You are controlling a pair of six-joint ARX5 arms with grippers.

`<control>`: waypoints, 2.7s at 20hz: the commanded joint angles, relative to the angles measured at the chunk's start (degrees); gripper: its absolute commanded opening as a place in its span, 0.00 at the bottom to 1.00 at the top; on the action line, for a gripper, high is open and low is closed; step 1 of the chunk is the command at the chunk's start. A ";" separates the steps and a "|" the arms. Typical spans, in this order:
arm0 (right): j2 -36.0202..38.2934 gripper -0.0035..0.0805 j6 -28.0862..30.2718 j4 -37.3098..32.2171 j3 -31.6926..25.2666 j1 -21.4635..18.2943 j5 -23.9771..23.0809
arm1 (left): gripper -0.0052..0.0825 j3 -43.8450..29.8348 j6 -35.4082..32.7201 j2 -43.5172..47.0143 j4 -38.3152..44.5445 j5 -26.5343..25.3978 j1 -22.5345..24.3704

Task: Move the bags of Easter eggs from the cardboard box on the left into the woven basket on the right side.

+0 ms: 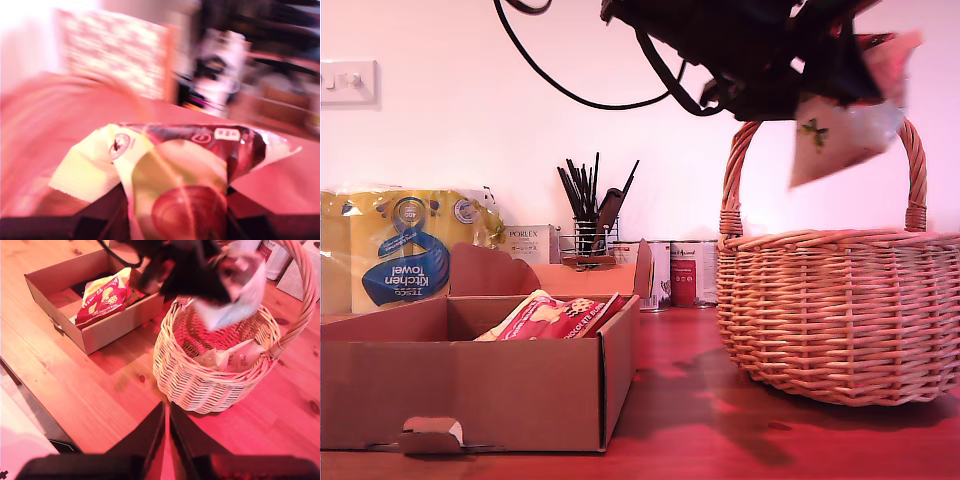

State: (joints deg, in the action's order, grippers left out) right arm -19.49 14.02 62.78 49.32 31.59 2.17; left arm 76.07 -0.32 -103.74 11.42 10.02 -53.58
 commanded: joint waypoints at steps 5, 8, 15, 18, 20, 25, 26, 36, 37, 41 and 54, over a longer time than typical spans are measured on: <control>0.33 0.03 1.33 -0.33 0.31 -0.22 -0.07 | 0.35 0.11 -1.20 -1.31 1.27 -4.61 -0.04; 0.33 0.03 1.51 -0.33 0.31 -0.22 -0.04 | 0.35 0.11 -1.29 -2.86 3.67 -6.34 -0.11; 0.33 0.03 2.51 -0.28 0.31 -0.20 0.20 | 0.35 0.11 -1.57 -5.79 4.57 -8.37 -0.22; 0.33 0.03 2.58 -0.28 0.31 -0.20 0.22 | 0.35 0.11 -1.57 -7.61 7.21 -10.56 -0.22; 0.33 0.03 3.02 -0.28 0.31 -0.20 0.22 | 0.35 0.11 -1.57 -8.31 9.27 -11.47 -0.22; 0.33 0.03 3.96 -0.37 0.31 -0.20 0.22 | 0.45 0.11 -1.60 -8.44 11.02 -13.68 -0.22; 0.33 0.03 4.00 -0.37 0.31 -0.20 0.22 | 0.57 0.11 -1.62 -8.44 11.32 -13.55 -0.22; 0.33 0.03 4.00 -0.33 0.31 -0.20 0.26 | 0.54 0.13 -3.45 -8.41 12.22 -14.25 -1.66; 0.33 0.03 4.00 -0.33 0.31 -0.20 0.33 | 0.57 0.13 -4.11 -8.41 11.93 -15.17 -1.64; 0.33 0.03 4.00 -0.31 0.31 -0.20 0.94 | 0.71 0.13 -6.73 -8.41 11.82 -19.56 -1.53; 0.33 0.03 4.39 -0.35 0.31 -0.20 2.19 | 0.02 0.13 -9.14 -4.74 1.75 -18.62 -3.21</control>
State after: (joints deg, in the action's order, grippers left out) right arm -19.51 18.09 62.70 49.30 31.59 4.10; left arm 76.07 -9.21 -110.59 13.89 -8.93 -55.96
